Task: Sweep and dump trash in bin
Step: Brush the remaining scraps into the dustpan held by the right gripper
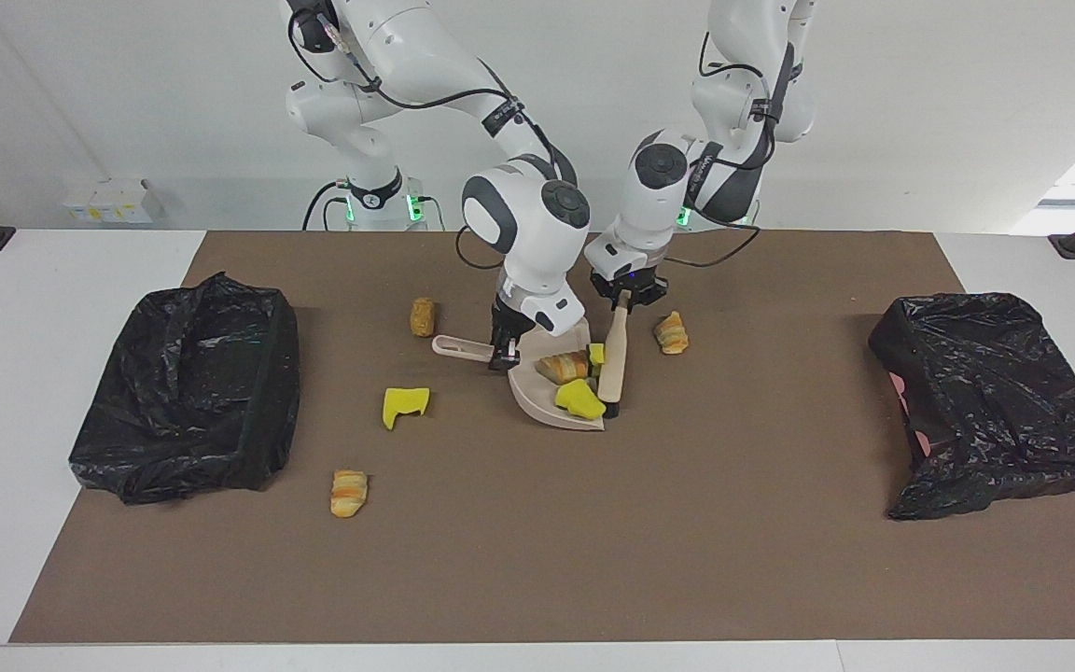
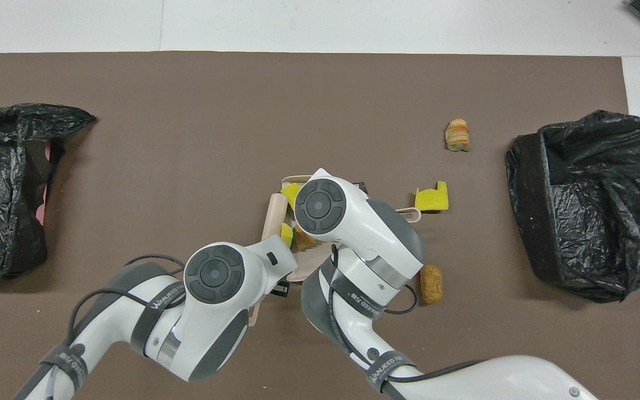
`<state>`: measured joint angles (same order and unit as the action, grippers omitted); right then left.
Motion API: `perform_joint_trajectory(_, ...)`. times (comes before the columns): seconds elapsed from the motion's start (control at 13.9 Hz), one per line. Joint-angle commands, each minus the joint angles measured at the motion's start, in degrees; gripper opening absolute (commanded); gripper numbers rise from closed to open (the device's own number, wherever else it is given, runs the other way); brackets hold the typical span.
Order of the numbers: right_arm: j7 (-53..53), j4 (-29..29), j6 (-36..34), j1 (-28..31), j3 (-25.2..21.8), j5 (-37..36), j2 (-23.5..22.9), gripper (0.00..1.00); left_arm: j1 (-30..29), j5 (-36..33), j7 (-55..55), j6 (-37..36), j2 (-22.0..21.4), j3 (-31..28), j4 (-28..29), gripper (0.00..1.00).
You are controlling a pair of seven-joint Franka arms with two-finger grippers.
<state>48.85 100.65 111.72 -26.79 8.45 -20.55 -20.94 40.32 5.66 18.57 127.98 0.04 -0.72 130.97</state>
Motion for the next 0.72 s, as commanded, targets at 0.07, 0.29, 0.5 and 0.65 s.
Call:
perform_joint_trajectory(0.07, 0.98, 1.92, 1.30, 0.33, 0.25, 1.47, 1.17, 0.00, 2.48, 4.35, 0.24, 0.52, -0.57, -1.21, -0.44, 0.00)
perform_joint_trajectory(0.29, 1.07, 1.92, 1.39, 0.33, 0.25, 1.39, 1.08, 0.00, 2.22, 4.36, 8.11, -0.27, -2.06, -1.48, -1.06, 0.00)
perform_joint_trajectory(0.5, 1.42, 1.83, 1.65, 0.42, 0.25, 1.39, 0.99, 0.00, 1.78, 1.48, 18.86, -6.05, -3.12, -1.74, -2.99, 0.00)
perform_joint_trajectory(0.65, 1.51, 1.83, 1.65, 0.42, 0.25, 1.39, 0.90, 0.00, 0.73, 0.76, 21.32, -11.32, -4.69, -1.92, -3.09, 0.00)
